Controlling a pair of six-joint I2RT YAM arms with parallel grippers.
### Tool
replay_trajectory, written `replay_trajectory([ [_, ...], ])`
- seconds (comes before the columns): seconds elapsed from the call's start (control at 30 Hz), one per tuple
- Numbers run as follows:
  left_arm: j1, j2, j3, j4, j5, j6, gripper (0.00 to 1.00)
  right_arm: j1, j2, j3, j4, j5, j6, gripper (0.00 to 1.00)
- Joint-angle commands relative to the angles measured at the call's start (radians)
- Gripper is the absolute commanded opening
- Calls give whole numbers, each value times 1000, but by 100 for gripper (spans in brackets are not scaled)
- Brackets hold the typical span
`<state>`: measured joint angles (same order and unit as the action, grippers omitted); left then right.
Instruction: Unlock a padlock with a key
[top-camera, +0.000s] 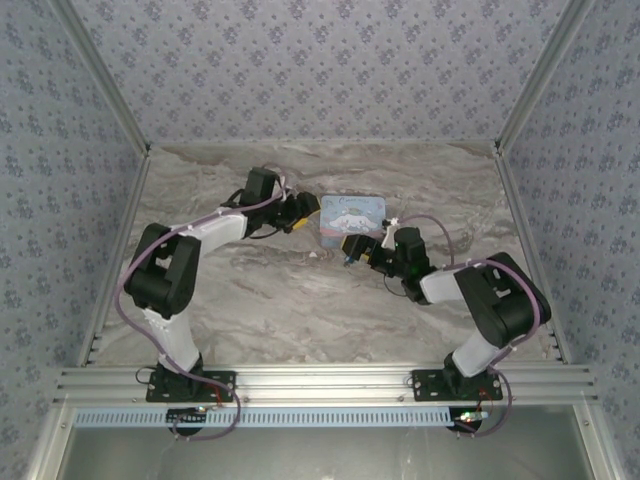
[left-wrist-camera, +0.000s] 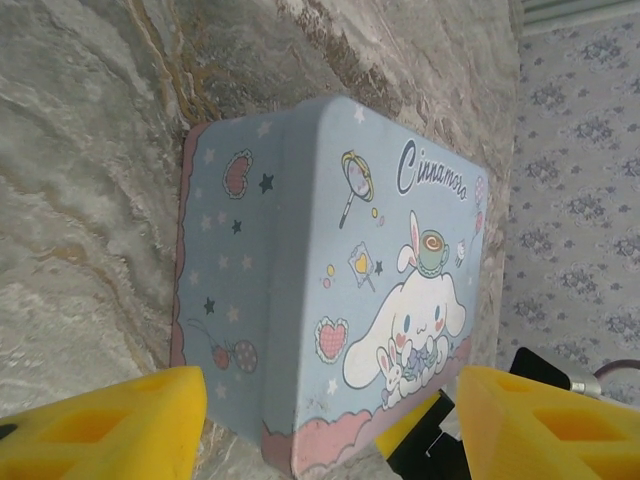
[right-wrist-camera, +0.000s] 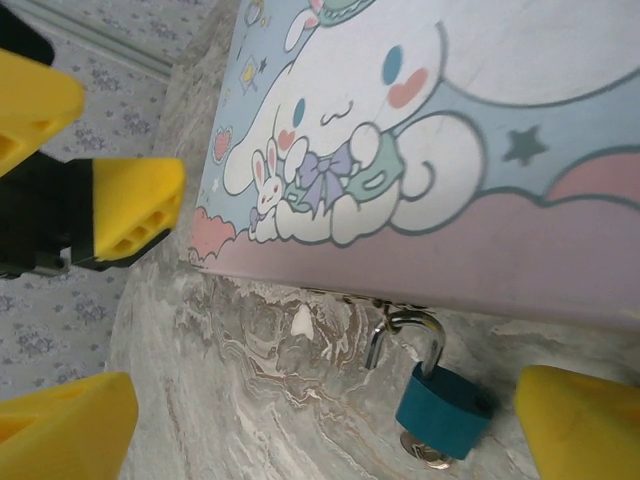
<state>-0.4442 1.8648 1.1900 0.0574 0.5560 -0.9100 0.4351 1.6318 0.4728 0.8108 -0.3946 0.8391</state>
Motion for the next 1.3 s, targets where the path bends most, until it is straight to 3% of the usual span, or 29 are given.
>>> replay_trajectory([
  [0.0, -16, 39, 47, 40, 53, -9, 66, 13, 37, 39, 56, -6, -28, 96],
  [0.37, -24, 115, 47, 28, 45, 2, 62, 20, 119, 71, 98, 5, -20, 93],
  [0.6, -24, 123, 11, 4, 28, 27, 60, 20, 183, 74, 224, -34, 25, 88],
  [1.27, -24, 118, 2, -75, -26, 63, 58, -8, 234, 12, 379, -47, 79, 55],
])
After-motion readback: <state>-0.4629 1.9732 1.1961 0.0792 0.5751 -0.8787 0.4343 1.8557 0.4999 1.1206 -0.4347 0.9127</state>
